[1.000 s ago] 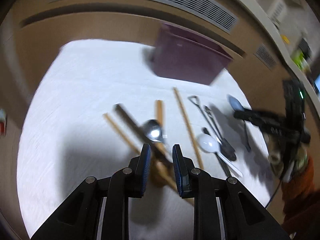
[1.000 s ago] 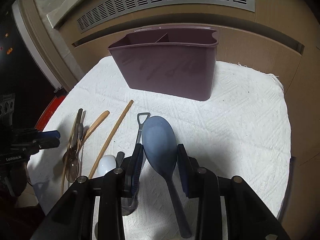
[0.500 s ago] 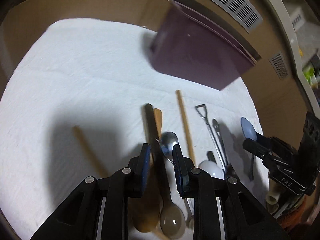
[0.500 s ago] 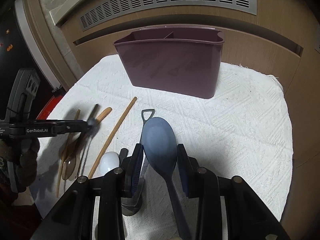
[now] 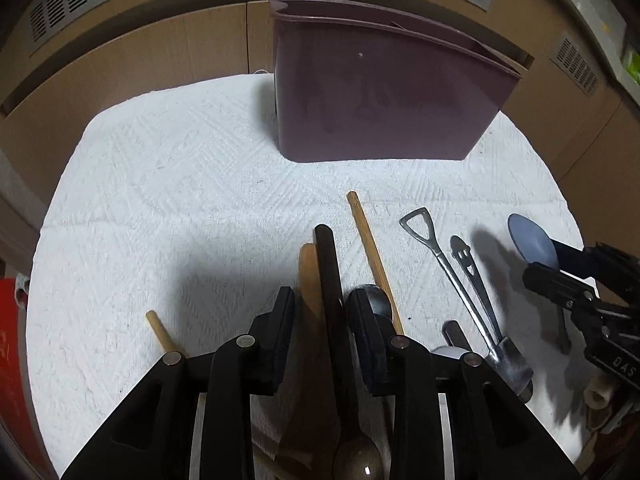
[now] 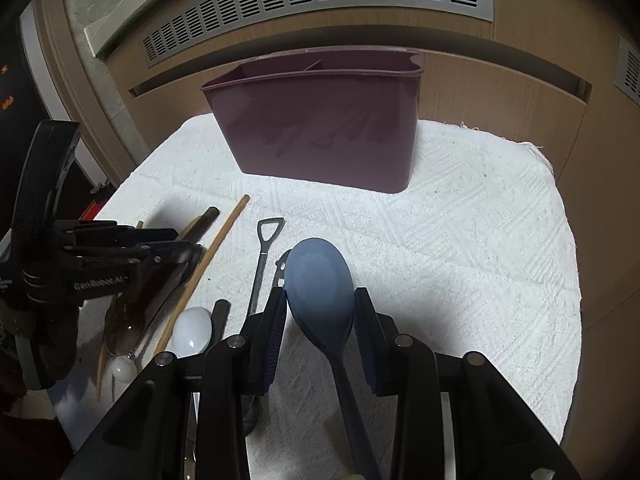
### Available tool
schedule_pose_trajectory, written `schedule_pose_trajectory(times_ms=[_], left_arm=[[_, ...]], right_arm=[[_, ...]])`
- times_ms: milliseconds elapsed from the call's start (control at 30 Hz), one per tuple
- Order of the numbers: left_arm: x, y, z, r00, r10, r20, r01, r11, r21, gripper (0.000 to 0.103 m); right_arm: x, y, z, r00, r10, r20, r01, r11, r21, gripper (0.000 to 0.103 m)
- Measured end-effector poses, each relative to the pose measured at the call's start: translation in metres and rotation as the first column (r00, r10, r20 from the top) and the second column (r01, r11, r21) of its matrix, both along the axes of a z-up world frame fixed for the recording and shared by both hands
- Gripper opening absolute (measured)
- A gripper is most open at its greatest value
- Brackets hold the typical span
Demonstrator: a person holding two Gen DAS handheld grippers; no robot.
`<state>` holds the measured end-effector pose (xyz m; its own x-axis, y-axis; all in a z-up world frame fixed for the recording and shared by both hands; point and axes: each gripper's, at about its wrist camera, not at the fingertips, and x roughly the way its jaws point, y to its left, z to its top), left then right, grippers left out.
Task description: Organize utensils
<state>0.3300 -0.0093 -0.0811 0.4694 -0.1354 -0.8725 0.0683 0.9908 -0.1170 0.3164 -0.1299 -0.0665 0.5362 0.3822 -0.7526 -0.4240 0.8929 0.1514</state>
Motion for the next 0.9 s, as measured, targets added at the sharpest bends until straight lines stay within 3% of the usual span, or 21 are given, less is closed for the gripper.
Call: schedule_pose_trajectory(times_ms=[133, 167, 200, 233, 433, 633, 833, 900], left_arm=[[0.006, 0.005, 0.0, 1.0, 0.004, -0.02, -0.005, 0.999, -0.036, 0.029], [0.003, 0.007, 0.0, 1.0, 0.011, -0.013, -0.012, 0.999, -0.042, 0.025], [0.001, 0.01, 0.001, 1.0, 0.019, -0.001, -0.019, 0.999, -0.047, 0.015], [-0.004, 0.013, 0.004, 1.0, 0.022, 0.013, -0.021, 0.998, -0.061, 0.012], [-0.035, 0.028, 0.039, 0.989, 0.028, 0.144, -0.005, 0.987, -0.162, 0.005], [-0.046, 0.029, 0.062, 0.976, 0.021, 0.218, 0.016, 0.986, -0.166, 0.004], [-0.034, 0.034, 0.038, 0.993, 0.033, 0.115, -0.013, 0.985, -0.172, 0.012], [-0.032, 0.028, 0.029, 0.994, 0.019, 0.109, -0.002, 0.987, -0.158, 0.03]], right_arm=[[-0.003, 0.0, 0.005, 1.0, -0.003, 0.013, 0.003, 1.0, 0.008, 0.031], [-0.004, -0.001, 0.006, 1.0, -0.007, 0.016, 0.007, 1.0, 0.012, 0.031], [-0.004, -0.001, 0.007, 1.0, -0.012, 0.019, 0.011, 1.0, 0.018, 0.031], [-0.005, -0.002, 0.009, 1.0, -0.014, 0.022, 0.014, 1.0, 0.026, 0.031], [-0.01, -0.008, 0.022, 0.999, -0.004, 0.035, 0.001, 0.997, 0.083, 0.031], [-0.008, -0.01, 0.028, 1.0, -0.003, 0.013, 0.001, 0.989, 0.151, 0.031], [-0.011, -0.008, 0.025, 0.999, -0.024, 0.022, 0.022, 0.995, 0.1, 0.031], [-0.012, -0.008, 0.021, 0.999, -0.031, 0.018, 0.029, 0.996, 0.082, 0.031]])
